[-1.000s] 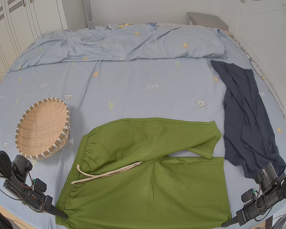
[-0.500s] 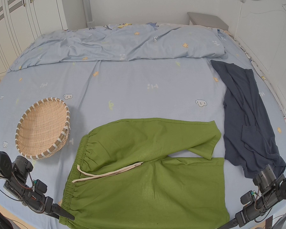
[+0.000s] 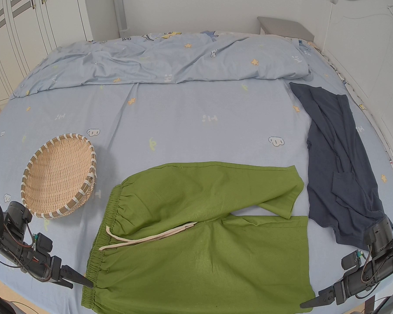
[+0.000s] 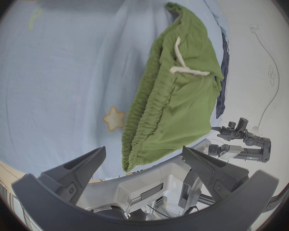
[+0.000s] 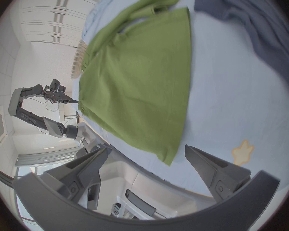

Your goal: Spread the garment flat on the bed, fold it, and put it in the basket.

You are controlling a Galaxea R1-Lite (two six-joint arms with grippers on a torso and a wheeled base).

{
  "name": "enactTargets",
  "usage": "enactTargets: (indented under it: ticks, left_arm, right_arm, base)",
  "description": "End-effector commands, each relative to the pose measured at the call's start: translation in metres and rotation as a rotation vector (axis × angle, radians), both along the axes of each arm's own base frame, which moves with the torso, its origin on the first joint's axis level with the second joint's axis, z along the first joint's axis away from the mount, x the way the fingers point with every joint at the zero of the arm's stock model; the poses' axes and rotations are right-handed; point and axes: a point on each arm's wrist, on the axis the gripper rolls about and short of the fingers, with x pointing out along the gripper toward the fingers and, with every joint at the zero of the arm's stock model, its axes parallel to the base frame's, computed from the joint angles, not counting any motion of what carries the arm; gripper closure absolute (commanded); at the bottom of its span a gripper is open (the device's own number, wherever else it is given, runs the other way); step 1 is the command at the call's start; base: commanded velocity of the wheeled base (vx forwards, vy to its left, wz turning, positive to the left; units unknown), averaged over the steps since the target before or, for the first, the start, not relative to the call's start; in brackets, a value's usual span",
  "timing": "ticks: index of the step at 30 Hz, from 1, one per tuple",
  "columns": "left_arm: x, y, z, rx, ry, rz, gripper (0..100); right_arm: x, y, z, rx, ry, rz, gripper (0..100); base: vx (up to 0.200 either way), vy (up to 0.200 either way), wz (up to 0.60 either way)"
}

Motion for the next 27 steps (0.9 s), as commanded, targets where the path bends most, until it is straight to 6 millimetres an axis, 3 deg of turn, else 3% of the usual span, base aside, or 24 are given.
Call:
enactTargets:
  ticks: [1,7,8,12,17,22,27]
  left_arm:
    - [0.009,0.002,0.033,0.025,-0.123,0.022,0]
    - [0.030,-0.011,0.052,0.033,-0.171,0.017,0]
    - [0.041,-0.019,0.063,0.020,-0.192,0.029,0]
    - [0.064,-0.042,0.081,-0.017,-0.227,0.019,0]
    - [0.110,-0.068,0.081,-0.071,-0.283,0.060,0]
    - [0.147,-0.074,0.075,0.042,-0.399,0.141,0]
    - [0.170,-0.087,0.068,0.064,-0.401,0.176,0]
  right_arm:
    - [-0.005,-0.005,0.041,0.060,-0.286,-0.034,0]
    - [0.010,-0.002,0.064,0.053,-0.406,-0.055,0]
    - [0.019,0.000,0.076,0.055,-0.451,-0.063,0]
    - [0.044,0.006,0.091,0.064,-0.490,-0.063,0]
    - [0.077,0.016,0.108,0.075,-0.537,-0.054,0]
    - [0.099,0.022,0.119,0.085,-0.571,-0.056,0]
    - [0.109,0.023,0.110,0.075,-0.539,-0.057,0]
  base:
    - [0.000,0.000,0.00]
    - [0.000,0.000,0.00]
    - [0.000,0.000,0.00]
    - [0.000,0.000,0.00]
    - [0.000,0.000,0.00]
    - [0.000,0.000,0.00]
    - [0.000,0.000,0.00]
